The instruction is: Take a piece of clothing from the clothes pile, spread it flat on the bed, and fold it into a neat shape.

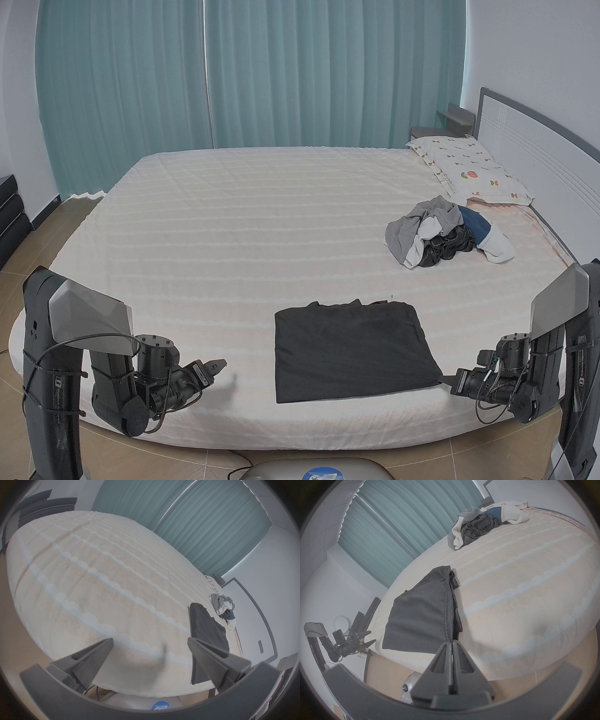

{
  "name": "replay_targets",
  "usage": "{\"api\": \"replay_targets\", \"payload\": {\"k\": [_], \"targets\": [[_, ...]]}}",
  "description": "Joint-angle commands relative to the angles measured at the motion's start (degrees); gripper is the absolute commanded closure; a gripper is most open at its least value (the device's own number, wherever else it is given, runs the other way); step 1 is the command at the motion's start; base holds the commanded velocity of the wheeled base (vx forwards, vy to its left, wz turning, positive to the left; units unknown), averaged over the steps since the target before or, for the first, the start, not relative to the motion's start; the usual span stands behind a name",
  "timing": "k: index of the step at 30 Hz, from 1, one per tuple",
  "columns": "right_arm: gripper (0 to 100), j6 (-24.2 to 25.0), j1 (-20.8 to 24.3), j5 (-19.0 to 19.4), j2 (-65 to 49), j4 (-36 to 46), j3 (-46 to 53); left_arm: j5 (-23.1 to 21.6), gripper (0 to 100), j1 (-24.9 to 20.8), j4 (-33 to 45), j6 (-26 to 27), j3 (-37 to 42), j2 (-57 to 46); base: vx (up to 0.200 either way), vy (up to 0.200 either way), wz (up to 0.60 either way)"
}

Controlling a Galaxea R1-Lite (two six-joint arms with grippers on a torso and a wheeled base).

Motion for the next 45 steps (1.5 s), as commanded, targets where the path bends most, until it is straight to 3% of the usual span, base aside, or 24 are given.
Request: {"api": "replay_targets", "payload": {"k": [1,9,17,22,30,35,45], "targets": [[0,-0.08,0.21,0.01,0.50,-0.49,0.12,-0.01,0,-0.01,0.05,-0.03,0.00,0.00,0.000,0.000,0.00],[0,0.36,0.39,0.36,-0.99,-0.58,-0.67,0.08,0,-0.01,-0.04,-0.47,0.00,-0.44,0.000,0.000,0.00],[0,13.63,1.09,-0.25,-1.08,-0.49,-9.20,0.08,0,-0.01,-0.04,-0.47,0.00,-0.27,0.125,0.000,0.00],[0,18.20,1.18,-0.25,0.77,-0.41,-14.12,0.08,0,-0.01,-0.04,-0.38,-0.17,-0.09,0.160,0.000,0.00],[0,20.22,3.29,-0.43,4.19,-0.49,-18.60,0.34,0,-0.01,-0.04,-0.38,-0.26,0.00,0.000,0.000,0.00],[0,24.79,4.70,-3.50,5.86,-0.41,-23.09,0.34,0,-0.01,-0.04,-0.38,-0.26,0.00,0.000,0.000,0.00],[0,24.97,4.96,-3.94,7.45,0.39,-26.60,0.43,0,-0.01,-0.04,-0.38,-0.44,0.00,0.000,0.000,0.00]]}}
